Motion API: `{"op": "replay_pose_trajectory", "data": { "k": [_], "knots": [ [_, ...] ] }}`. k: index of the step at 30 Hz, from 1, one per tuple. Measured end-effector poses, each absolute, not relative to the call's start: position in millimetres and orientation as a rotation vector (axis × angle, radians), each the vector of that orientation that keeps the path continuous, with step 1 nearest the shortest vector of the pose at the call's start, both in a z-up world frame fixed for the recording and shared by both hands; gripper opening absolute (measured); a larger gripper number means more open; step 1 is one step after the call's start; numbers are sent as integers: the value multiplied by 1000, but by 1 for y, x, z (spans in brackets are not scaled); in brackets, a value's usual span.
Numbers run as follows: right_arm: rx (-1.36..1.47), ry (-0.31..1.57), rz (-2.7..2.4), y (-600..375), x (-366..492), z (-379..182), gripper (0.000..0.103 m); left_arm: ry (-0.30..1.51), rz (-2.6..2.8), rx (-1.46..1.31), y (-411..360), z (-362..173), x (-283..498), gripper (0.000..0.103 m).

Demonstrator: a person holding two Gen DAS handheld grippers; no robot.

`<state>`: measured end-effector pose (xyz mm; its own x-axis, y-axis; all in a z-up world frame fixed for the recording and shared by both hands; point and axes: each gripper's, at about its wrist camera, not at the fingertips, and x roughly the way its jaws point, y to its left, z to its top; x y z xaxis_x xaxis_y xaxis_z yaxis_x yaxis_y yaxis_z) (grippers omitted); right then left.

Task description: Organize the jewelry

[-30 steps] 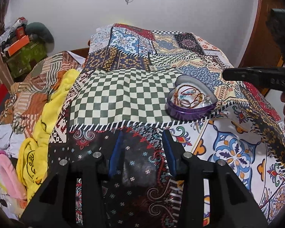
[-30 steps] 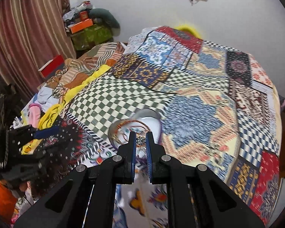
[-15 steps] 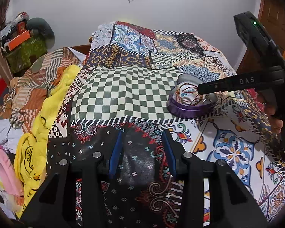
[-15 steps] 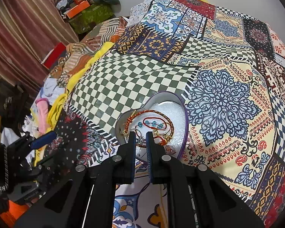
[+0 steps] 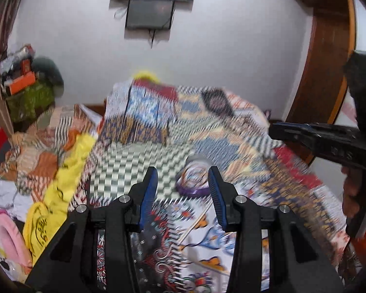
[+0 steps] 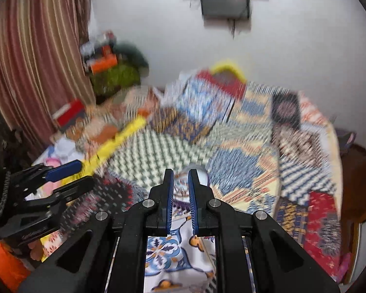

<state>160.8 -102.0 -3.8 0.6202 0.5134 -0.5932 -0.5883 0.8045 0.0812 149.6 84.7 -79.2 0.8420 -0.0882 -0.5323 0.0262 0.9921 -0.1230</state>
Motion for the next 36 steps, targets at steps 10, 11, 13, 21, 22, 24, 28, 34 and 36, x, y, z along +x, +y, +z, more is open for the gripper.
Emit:
{"op": "replay_pose_trajectory", "data": {
  "k": [10,11,13,21,22,24,28,34,36],
  "knots": [
    [-58,289,578,-142,53,72,55,237,-83,-64,39,17,60,66],
    [-53,261,569,-145,46,74,62,215,-80,-54,36,22,52,72],
    [-48,222,543,-147,35,76,73,170,-52,-33,27,30,37,91],
    [-20,160,445,-155,16,73,97,117,44,-5,12,29,16,103],
    [-20,153,440,-157,13,74,97,121,41,-7,11,28,13,103],
    [-22,148,432,-158,9,76,97,129,36,-14,10,25,11,103],
    [-24,145,428,-159,4,75,97,128,39,-17,9,27,1,103],
    [-21,144,421,-165,-2,73,97,124,41,-11,9,29,-3,103],
    [-23,147,421,-166,-2,73,97,121,41,-8,8,29,-3,103]
  ]
}}
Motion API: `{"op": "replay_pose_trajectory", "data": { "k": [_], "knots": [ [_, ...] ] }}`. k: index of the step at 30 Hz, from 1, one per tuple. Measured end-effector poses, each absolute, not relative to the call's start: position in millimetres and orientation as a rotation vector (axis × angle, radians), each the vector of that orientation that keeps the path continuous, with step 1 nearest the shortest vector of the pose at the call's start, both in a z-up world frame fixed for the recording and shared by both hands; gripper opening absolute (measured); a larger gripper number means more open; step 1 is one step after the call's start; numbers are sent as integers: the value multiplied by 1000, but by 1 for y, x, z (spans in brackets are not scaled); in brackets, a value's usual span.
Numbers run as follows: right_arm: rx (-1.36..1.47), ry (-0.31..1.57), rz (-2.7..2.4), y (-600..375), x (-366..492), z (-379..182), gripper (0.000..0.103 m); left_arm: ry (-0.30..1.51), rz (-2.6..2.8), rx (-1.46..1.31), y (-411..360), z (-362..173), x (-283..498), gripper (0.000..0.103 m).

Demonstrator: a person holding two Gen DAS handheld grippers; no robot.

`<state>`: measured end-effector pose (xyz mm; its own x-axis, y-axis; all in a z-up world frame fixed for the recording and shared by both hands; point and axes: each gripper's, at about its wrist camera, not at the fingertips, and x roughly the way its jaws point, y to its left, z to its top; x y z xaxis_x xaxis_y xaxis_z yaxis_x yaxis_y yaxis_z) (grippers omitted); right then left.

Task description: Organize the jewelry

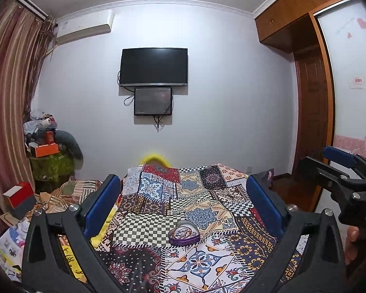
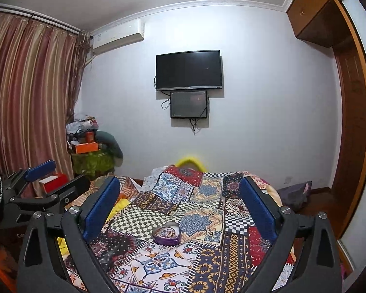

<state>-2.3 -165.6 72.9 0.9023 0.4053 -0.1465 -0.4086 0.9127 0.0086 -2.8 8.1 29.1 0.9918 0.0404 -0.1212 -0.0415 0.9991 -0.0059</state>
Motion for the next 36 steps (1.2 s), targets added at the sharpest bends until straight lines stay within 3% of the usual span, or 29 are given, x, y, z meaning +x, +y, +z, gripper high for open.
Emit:
{"op": "replay_pose_trajectory", "data": {
  "k": [36],
  "knots": [
    [-28,184,415,-171,-8,70,97,137,57,-17,8,25,0,103]
  ]
}}
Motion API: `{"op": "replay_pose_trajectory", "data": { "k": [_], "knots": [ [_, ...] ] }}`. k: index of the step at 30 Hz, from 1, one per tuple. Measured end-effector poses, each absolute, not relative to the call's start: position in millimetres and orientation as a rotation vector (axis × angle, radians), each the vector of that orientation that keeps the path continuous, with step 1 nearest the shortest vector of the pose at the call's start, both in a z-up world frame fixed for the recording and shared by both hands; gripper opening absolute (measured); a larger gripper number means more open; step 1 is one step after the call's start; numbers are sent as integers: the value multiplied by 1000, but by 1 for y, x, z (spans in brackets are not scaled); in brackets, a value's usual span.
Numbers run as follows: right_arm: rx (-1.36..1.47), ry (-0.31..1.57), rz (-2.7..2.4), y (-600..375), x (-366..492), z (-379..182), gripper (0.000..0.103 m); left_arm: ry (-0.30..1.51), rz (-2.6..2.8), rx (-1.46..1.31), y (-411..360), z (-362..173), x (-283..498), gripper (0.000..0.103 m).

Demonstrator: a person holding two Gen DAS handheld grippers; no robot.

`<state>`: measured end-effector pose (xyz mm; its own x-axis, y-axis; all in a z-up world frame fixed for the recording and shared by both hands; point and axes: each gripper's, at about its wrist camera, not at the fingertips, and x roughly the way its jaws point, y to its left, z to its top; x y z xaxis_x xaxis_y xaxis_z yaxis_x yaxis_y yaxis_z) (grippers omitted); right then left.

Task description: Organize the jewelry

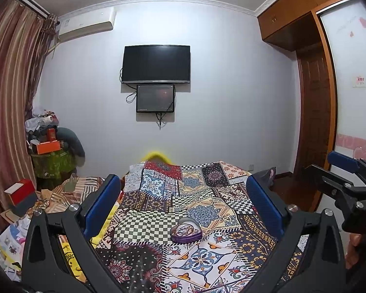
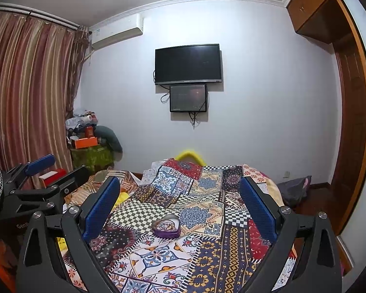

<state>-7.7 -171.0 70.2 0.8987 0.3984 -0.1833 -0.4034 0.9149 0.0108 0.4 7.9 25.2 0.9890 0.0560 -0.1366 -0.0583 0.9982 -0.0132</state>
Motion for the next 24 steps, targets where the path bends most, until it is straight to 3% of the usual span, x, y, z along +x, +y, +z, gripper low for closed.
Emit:
{"op": "replay_pose_trajectory", "data": {
  "k": [24],
  "knots": [
    [-13,202,407,-174,-4,68,97,162,9,-85,22,25,3,103]
  ]
}}
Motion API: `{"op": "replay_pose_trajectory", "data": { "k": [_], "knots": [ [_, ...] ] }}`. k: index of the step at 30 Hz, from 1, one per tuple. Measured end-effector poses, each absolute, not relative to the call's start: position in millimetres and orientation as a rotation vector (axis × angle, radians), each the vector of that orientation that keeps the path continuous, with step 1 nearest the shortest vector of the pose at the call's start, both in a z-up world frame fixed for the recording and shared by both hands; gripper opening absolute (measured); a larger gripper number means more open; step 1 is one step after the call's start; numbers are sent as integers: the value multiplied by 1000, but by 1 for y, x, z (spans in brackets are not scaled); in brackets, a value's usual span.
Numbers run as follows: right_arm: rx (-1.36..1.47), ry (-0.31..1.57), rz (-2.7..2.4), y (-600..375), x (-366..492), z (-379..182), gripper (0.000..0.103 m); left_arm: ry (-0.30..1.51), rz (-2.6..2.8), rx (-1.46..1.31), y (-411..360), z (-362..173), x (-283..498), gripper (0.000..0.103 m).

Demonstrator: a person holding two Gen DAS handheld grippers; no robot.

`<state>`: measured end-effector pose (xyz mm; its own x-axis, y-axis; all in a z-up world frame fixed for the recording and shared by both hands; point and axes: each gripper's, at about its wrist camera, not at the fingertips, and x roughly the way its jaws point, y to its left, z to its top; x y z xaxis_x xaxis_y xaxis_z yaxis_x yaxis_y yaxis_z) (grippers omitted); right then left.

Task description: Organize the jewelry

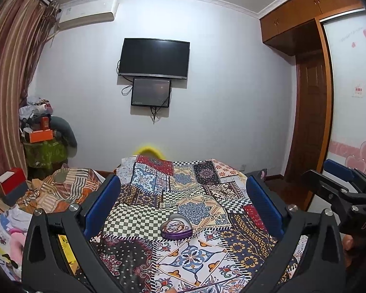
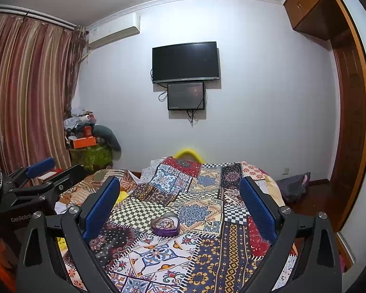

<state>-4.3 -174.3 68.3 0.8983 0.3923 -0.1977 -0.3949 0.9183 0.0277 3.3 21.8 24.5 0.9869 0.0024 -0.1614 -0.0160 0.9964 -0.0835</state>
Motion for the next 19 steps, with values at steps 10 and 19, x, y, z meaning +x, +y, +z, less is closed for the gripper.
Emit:
{"op": "replay_pose_trajectory", "data": {
  "k": [10,19],
  "knots": [
    [-3,209,407,-175,-1,68,97,182,-19,-88,20,23,7,103],
    [-3,217,405,-174,3,64,97,189,-14,-82,22,18,13,103]
  ]
}}
